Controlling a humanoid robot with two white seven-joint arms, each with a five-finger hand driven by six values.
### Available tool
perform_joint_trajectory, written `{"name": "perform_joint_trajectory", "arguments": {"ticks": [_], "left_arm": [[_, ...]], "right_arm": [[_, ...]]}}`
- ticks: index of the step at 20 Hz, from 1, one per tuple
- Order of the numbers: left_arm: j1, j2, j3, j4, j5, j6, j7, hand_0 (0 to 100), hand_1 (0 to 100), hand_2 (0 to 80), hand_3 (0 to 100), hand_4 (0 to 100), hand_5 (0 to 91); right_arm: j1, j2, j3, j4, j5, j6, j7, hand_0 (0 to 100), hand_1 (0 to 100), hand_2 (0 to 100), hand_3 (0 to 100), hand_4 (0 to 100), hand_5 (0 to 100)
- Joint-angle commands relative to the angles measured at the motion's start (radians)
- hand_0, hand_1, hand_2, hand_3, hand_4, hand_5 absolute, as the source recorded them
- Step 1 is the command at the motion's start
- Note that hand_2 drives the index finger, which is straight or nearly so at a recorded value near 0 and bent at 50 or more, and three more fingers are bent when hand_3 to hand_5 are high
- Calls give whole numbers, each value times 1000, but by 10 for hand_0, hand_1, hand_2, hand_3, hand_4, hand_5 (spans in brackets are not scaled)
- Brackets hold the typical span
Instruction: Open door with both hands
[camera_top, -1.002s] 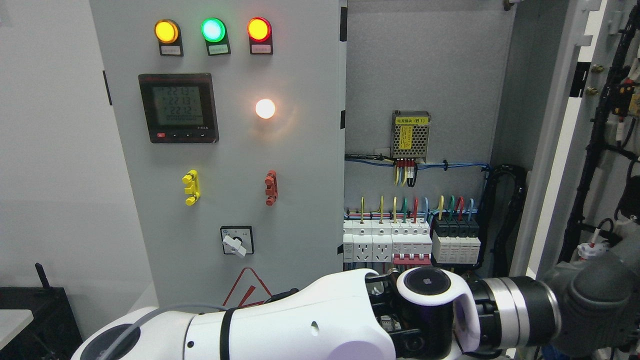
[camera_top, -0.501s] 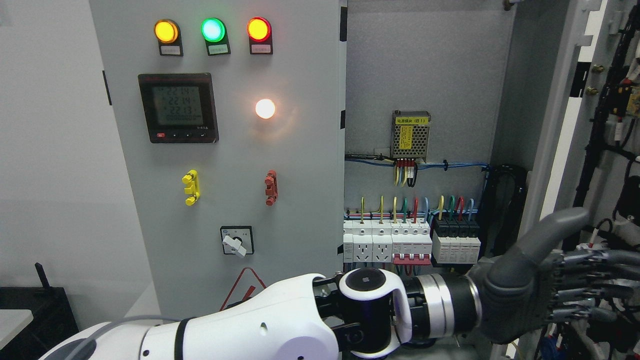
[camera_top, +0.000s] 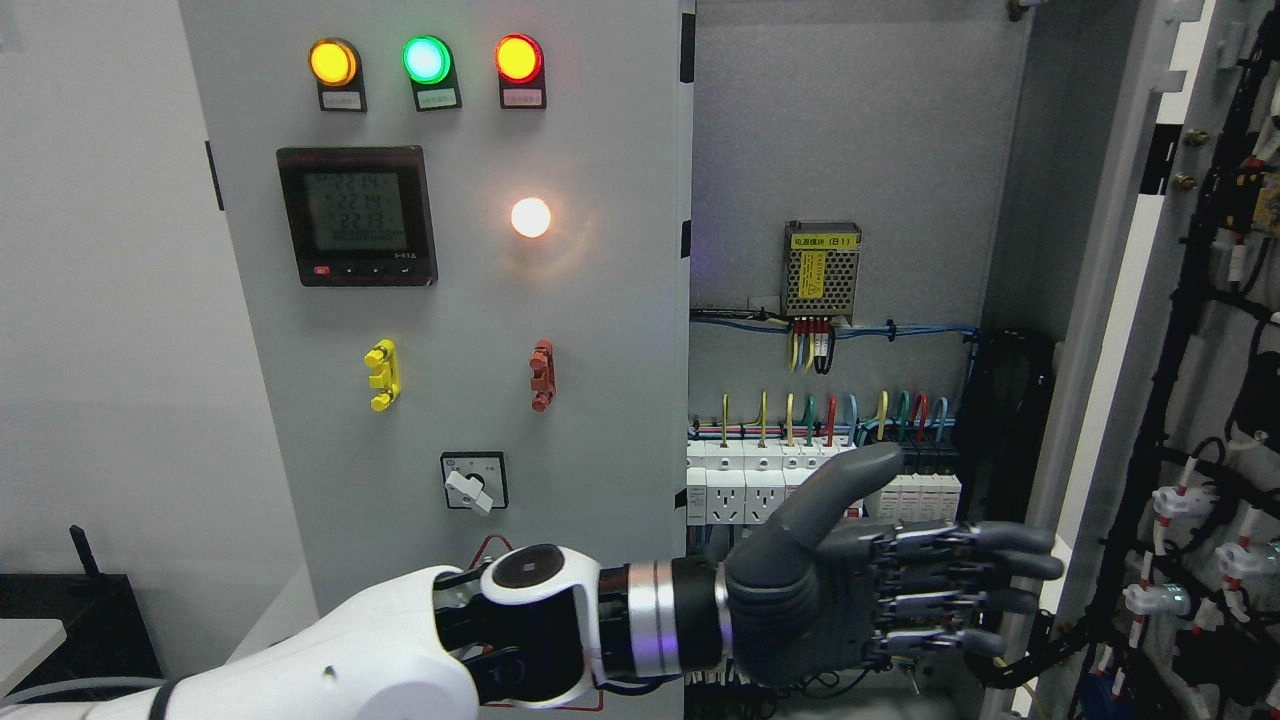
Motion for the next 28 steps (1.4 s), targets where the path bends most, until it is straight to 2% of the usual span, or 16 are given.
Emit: {"name": "perform_joint_trajectory", "arguments": {"ticks": [1,7,13,15,20,28], "left_arm": [[97,472,23,-104,-10,-3,-64,0,0,0,0,0,0],[350,724,138,-110,-91,-6,-64,0,0,0,0,0,0],[501,884,152,-84,-95,-5,-58,0,0,0,0,0,0],[538,908,152,-58,-95,-6,-58,0,0,0,0,0,0],[639,907,154,51,-99,-15,-64,0,0,0,0,0,0],[683,901,152,256,-98,-17,-67,0,0,0,0,0,0]], "right_arm": [[0,0,0,0,25,0,0,384,0,0,0,0,0],[0,0,0,0,25,0,0,384,0,0,0,0,0],[0,0,0,0,25,0,0,384,0,0,0,0,0],[0,0,0,0,25,0,0,384,0,0,0,0,0],[0,0,0,0,25,0,0,384,0,0,0,0,0],[0,0,0,0,25,0,0,384,0,0,0,0,0]]}}
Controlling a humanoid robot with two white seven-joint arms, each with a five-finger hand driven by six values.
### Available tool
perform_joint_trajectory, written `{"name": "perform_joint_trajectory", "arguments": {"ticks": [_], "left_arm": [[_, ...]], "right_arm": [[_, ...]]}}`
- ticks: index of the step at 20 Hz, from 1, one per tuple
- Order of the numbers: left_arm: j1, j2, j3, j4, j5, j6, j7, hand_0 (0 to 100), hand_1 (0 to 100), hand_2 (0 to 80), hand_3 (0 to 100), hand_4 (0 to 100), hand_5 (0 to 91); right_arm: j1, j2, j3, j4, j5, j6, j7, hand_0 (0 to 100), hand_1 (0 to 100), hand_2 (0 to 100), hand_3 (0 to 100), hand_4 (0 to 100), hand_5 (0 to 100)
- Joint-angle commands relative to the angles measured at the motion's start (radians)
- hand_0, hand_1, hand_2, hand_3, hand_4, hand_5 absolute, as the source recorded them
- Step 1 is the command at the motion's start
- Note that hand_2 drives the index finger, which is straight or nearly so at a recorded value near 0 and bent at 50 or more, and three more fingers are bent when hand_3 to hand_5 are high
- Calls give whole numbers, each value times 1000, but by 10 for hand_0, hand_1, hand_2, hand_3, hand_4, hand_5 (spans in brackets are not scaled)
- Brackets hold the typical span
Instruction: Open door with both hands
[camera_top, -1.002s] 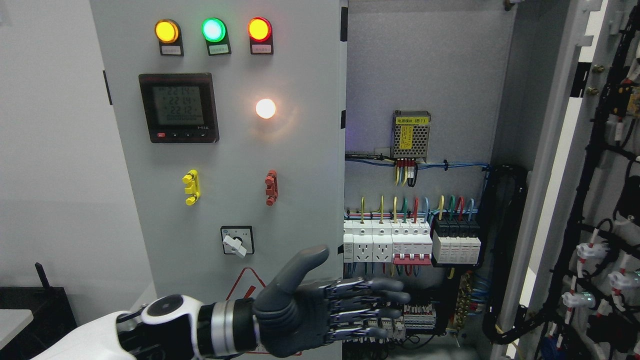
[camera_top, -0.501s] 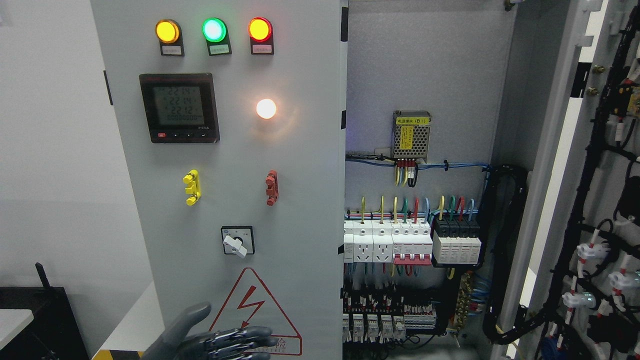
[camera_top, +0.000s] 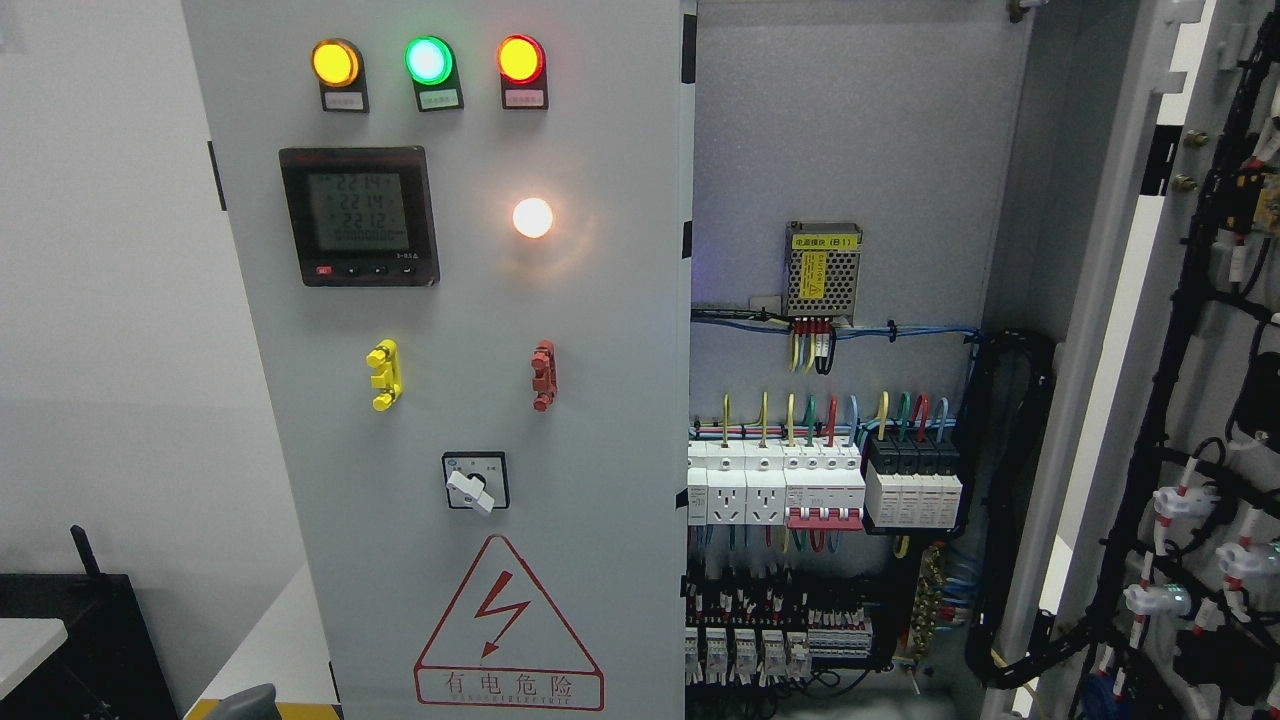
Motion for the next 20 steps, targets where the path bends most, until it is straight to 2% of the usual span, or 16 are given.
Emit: {"name": "perform_joint_trajectory", "arguments": {"ticks": [1,4,9,15,17,20], "left_arm": [[76,92,17,224,-4,-1,-3,0,0,0,0,0,0],[146,66,22,301,-7,-1,-1,0,0,0,0,0,0],[298,-29,114,465,-56,1,-3,0,0,0,0,0,0],[392,-160,124,652,-59,-5,-3,0,0,0,0,0,0],[441,-187,121,692,-58,-48,-3,0,0,0,0,0,0],[566,-195,135,693,-56,-181,-3,0,0,0,0,0,0]], "right_arm": [[0,0,0,0,25,0,0,384,0,0,0,0,0],[0,0,0,0,25,0,0,383,0,0,0,0,0],[0,0,0,0,25,0,0,384,0,0,0,0,0],[0,0,0,0,25,0,0,384,0,0,0,0,0],[0,0,0,0,25,0,0,384,0,0,0,0,0],[0,0,0,0,25,0,0,384,0,0,0,0,0]]}}
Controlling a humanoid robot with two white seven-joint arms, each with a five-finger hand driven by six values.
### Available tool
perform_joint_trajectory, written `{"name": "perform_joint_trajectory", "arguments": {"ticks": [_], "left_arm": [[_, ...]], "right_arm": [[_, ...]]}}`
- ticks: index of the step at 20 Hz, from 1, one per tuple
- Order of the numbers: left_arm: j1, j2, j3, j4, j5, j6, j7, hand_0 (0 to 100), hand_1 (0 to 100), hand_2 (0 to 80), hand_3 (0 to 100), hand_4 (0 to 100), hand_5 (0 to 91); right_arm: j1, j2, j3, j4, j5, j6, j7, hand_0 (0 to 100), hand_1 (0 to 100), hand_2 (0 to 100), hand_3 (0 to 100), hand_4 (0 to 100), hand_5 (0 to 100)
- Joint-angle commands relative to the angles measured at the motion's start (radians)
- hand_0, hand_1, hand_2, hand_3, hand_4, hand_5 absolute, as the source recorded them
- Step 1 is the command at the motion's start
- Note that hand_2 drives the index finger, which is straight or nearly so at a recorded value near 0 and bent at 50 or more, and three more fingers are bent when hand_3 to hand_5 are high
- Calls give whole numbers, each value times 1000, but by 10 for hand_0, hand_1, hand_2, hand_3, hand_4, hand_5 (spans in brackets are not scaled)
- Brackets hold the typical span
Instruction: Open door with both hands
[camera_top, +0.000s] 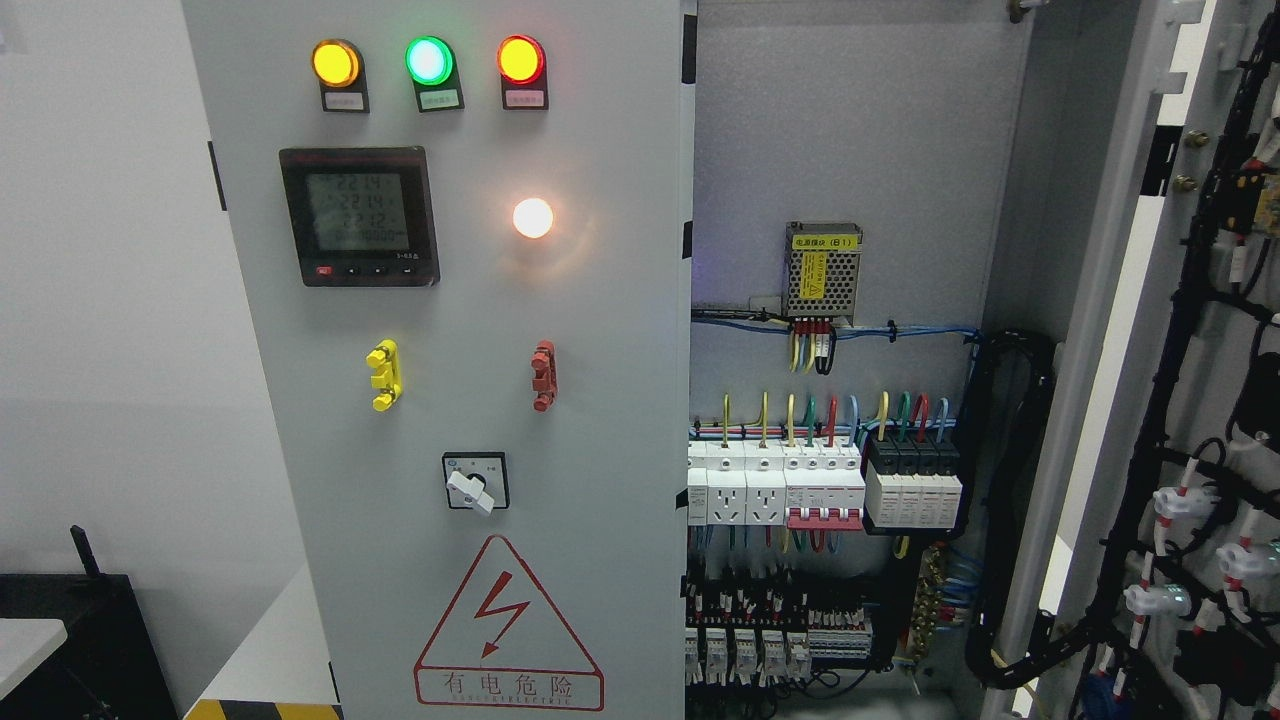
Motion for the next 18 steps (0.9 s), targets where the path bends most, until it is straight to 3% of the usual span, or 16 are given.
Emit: {"name": "perform_joint_trajectory", "arguments": {"ticks": [1,7,12,16,18], "left_arm": [[202,-108,54,213,-3,-130,0,0,0,0,0,0,0],[341,-142,85,210,-23,-249,0,0,0,0,0,0,0],[434,-216,88,254,-55,-307,2,0,0,0,0,0,0],[470,-315,113,373,-72,-344,2,0,0,0,0,0,0],[468,-396,137,462,-132,-344,2,0,0,0,0,0,0]], "right_arm": [[0,0,0,0,25,0,0,383,0,0,0,0,0],[0,0,-2,0,23,0,0,384,0,0,0,0,0],[0,0,0,0,25,0,0,384,0,0,0,0,0],[0,0,-2,0,23,0,0,383,0,0,0,0,0],[0,0,-2,0,25,0,0,383,0,0,0,0,0]]}}
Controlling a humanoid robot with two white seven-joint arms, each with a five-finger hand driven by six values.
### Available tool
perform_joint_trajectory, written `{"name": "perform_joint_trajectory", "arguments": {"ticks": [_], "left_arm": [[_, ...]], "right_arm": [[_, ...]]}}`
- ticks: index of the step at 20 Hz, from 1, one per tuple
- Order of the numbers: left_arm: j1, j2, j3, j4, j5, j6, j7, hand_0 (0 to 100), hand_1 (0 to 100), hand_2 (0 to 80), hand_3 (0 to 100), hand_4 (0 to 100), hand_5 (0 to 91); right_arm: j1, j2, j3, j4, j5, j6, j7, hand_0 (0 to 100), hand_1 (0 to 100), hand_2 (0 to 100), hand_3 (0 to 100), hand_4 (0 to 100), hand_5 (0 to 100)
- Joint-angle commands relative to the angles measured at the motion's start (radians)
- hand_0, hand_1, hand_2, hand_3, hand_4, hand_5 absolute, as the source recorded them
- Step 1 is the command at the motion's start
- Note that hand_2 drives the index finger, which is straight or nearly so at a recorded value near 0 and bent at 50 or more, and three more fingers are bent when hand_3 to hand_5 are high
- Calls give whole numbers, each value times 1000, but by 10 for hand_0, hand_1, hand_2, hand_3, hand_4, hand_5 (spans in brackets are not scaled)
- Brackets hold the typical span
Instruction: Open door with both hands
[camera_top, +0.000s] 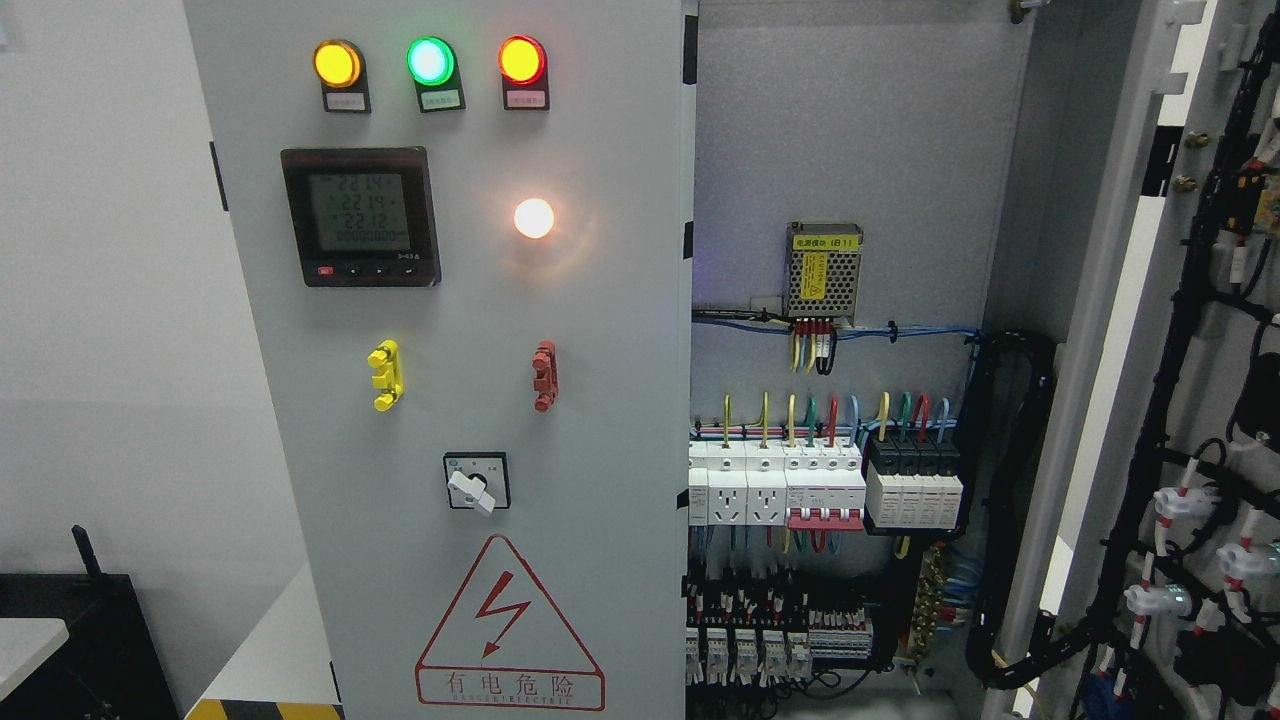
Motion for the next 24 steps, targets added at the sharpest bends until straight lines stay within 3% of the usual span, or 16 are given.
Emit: {"name": "perform_joint_trajectory", "arguments": {"ticks": [1,8,15,18,24], "left_arm": [[54,-246,80,272,-105,-9,-1,0,0,0,0,0,0],[48,-559,276,550,-453,-8,1,0,0,0,0,0,0],[45,-814,589,735,-844,2,7,0,0,0,0,0,0],[19,-893,628,792,-951,5,7,0,0,0,0,0,0],[-9,-1050,667,860,-1093,92,10,0,0,0,0,0,0]], "right_arm": [[0,0,1,0,25,0,0,383,0,0,0,0,0],[0,0,-1,0,25,0,0,384,0,0,0,0,0],[3,0,-1,0,25,0,0,383,0,0,0,0,0],[5,0,-1,0,25,0,0,383,0,0,0,0,0],[9,-3,-1,0,25,0,0,383,0,0,0,0,0]]}}
